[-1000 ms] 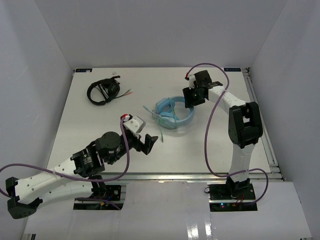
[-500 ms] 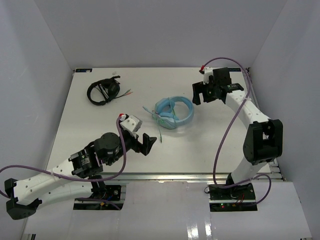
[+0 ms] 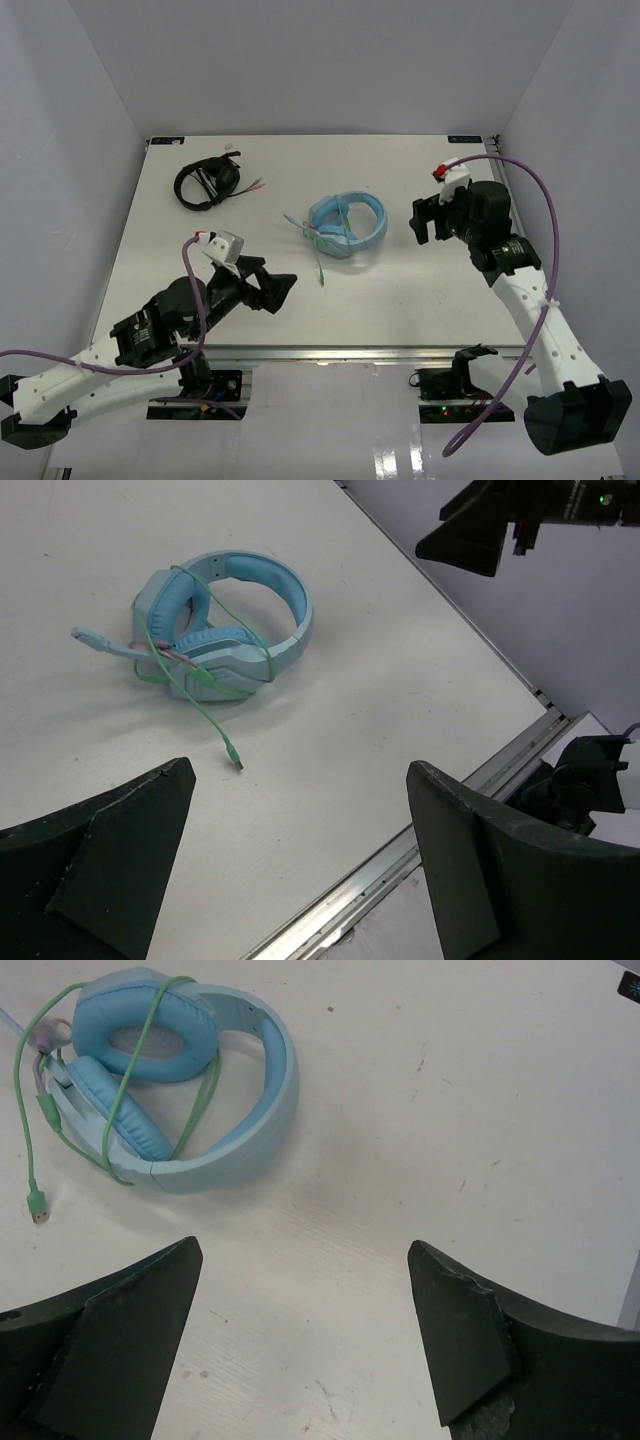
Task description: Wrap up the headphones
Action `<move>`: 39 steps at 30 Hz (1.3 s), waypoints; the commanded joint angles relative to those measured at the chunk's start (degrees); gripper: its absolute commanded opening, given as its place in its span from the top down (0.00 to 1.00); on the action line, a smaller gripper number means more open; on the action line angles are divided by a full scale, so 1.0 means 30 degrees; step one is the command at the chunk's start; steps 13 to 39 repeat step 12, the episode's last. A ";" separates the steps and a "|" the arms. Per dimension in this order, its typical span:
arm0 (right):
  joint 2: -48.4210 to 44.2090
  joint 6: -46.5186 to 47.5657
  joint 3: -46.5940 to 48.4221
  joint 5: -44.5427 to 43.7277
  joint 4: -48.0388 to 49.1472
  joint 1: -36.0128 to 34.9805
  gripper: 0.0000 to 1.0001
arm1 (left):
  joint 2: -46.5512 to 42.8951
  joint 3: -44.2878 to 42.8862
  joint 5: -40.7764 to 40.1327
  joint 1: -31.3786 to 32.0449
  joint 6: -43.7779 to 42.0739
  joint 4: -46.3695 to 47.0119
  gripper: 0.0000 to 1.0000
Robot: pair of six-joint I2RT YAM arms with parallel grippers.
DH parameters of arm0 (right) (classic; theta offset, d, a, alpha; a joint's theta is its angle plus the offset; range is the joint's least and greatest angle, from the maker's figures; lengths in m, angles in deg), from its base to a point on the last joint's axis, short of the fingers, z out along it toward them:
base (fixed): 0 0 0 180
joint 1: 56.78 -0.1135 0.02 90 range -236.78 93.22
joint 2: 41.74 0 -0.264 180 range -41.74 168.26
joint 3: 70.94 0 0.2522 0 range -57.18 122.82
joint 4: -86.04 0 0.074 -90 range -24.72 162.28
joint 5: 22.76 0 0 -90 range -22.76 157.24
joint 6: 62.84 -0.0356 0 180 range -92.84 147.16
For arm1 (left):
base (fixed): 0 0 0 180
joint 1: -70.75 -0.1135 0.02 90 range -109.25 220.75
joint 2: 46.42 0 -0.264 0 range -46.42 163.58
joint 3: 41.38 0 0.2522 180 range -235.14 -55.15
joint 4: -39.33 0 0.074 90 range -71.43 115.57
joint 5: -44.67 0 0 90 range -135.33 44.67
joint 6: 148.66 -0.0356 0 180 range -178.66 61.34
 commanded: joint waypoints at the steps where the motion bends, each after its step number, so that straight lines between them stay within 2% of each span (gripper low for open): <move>1: -0.3025 -0.1301 -0.2249 -0.3380 0.1152 0.0125 0.10 | -0.1060 0.0925 -0.0446 -0.0058 0.1927 -0.0800 0.02; 5: -0.4143 -0.1747 -0.3105 -0.4761 0.0379 0.0612 0.10 | -0.2021 0.1543 -0.0443 -0.0058 0.2520 -0.1427 0.02; 9: -0.4362 -0.1654 -0.2925 -0.2820 -0.0110 0.1358 0.10 | -0.2558 0.1925 -0.0005 -0.0058 0.2515 -0.1778 0.02; 12: -0.4216 -0.1464 -0.2530 -0.0166 -0.0423 0.1628 0.10 | -0.2615 0.2247 0.0206 -0.0058 0.2301 -0.1762 0.02; 39: -0.4216 -0.1464 -0.2530 -0.0166 -0.0423 0.1628 0.10 | -0.2615 0.2247 0.0206 -0.0058 0.2301 -0.1762 0.02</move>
